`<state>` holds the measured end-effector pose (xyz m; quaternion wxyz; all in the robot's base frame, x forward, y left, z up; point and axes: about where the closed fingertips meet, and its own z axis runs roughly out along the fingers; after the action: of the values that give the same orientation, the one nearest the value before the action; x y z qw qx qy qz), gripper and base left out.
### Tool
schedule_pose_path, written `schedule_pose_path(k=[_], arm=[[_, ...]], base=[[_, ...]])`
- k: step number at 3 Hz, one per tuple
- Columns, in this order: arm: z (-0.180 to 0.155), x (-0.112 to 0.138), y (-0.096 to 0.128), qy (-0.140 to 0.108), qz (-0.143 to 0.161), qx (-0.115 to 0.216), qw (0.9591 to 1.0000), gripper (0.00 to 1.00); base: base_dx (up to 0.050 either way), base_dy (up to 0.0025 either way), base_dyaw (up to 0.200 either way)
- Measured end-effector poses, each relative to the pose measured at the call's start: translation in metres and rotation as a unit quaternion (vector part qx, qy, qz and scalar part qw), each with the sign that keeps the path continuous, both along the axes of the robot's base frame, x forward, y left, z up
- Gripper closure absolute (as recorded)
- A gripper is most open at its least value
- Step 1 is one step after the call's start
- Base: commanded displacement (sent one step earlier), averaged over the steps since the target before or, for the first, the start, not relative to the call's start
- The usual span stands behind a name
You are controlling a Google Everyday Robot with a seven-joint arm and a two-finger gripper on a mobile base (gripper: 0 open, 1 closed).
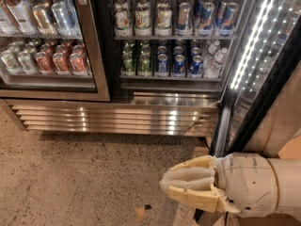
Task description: Open right fridge door
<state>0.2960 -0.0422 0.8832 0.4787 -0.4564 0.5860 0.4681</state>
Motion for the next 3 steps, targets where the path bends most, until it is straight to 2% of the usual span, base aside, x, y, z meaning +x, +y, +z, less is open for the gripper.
schedule_pose_path(k=[1, 2, 3], arm=[[0.0000, 0.0000, 0.0000, 0.000, 0.000, 0.000, 1.0000, 1.00], [0.0000, 0.0000, 0.0001, 0.000, 0.000, 0.000, 1.0000, 1.00], [0.0000, 0.0000, 0.0001, 0.000, 0.000, 0.000, 1.0000, 0.81]], base=[[-0.050, -0.00016, 0.001], [0.000, 0.00000, 0.000], [0.000, 0.00000, 0.000]])
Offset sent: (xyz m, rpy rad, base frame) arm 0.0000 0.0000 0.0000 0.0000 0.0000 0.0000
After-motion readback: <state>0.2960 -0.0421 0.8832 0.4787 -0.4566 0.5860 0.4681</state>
